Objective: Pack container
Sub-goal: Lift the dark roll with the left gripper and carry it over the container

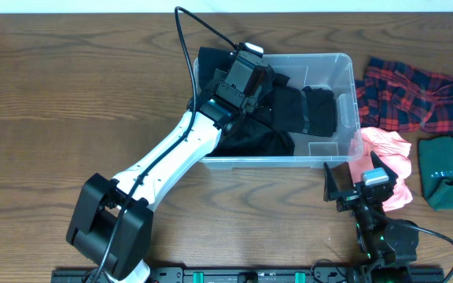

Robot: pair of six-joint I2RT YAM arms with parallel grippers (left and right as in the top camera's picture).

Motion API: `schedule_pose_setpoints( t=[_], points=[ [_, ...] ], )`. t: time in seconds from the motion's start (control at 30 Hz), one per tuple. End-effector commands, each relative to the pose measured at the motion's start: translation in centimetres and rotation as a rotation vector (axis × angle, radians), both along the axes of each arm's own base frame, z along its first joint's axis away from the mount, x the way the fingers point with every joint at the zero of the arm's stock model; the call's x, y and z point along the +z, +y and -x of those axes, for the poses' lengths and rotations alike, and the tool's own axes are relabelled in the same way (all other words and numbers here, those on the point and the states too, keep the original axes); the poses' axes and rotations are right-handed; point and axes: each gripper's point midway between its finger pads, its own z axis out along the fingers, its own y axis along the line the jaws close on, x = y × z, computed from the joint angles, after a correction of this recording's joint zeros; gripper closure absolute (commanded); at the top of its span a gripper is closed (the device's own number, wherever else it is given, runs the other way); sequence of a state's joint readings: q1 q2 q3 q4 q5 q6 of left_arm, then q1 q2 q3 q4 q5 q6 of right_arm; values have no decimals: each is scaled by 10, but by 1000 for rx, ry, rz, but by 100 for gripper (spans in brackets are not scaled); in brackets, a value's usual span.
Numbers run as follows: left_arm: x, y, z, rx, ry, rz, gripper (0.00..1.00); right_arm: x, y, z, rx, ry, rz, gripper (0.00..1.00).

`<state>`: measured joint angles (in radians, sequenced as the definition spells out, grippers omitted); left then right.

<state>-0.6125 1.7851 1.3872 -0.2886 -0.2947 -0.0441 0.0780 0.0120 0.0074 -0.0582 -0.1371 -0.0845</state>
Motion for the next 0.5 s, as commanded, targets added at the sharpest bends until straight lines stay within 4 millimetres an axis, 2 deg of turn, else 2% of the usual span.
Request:
schedule_pose_setpoints(
  t=[0.0, 0.2, 0.37, 0.47],
  points=[
    [24, 5, 0, -14, -46, -18, 94, -1, -4, 0, -16, -2, 10, 1],
    [49, 21, 15, 2, -53, -37, 94, -1, -4, 0, -16, -2, 10, 1],
    [82, 28, 26, 4, -88, -11, 94, -1, -4, 0, -16, -2, 10, 1],
    [93, 32, 31, 11, -94, 2, 94, -1, -4, 0, -16, -2, 10, 1]
  ],
)
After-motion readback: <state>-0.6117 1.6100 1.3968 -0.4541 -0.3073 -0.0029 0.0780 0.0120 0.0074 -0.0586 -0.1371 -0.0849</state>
